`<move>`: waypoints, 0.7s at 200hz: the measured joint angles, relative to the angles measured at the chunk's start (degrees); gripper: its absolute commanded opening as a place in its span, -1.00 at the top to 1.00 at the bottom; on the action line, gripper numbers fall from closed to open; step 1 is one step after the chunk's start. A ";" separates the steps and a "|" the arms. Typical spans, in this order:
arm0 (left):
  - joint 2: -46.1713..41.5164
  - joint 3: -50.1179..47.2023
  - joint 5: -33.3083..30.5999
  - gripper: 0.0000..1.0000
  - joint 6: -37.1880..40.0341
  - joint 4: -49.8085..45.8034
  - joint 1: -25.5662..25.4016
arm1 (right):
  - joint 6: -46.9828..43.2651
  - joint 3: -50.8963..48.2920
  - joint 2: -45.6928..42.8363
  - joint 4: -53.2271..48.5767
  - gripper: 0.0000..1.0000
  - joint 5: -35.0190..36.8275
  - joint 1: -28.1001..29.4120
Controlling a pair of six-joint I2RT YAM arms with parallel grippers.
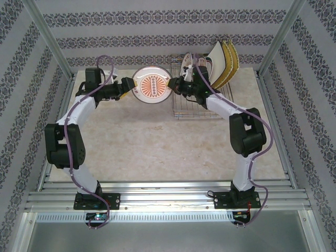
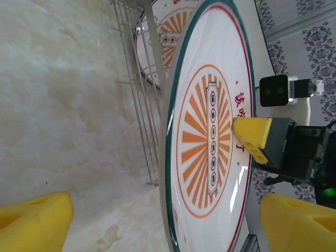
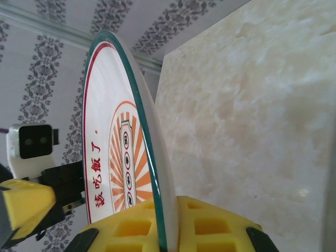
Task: Unload the plates from the dish rack
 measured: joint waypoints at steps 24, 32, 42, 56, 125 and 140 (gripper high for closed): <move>0.33 -0.94 0.68 -0.17 -1.44 0.81 0.00 | 0.24 0.74 1.27 0.04 1.00 -0.09 1.53; 0.33 -1.05 0.92 0.13 -1.55 0.98 0.00 | 0.26 0.90 1.62 0.02 1.00 -0.09 1.77; 0.33 -1.11 1.18 0.41 -1.66 1.18 0.00 | 0.33 1.01 1.92 0.02 1.00 -0.09 1.90; 0.33 -1.33 1.09 0.78 -2.08 1.33 0.02 | 0.72 1.05 2.01 0.07 1.00 -0.50 1.84; 0.33 -2.51 -0.13 1.00 -4.35 2.86 0.48 | -0.46 1.64 2.01 0.98 0.69 -0.63 1.88; 0.33 -3.63 -0.13 1.00 -5.14 4.68 0.50 | -0.42 1.90 2.01 0.28 0.00 -0.37 1.88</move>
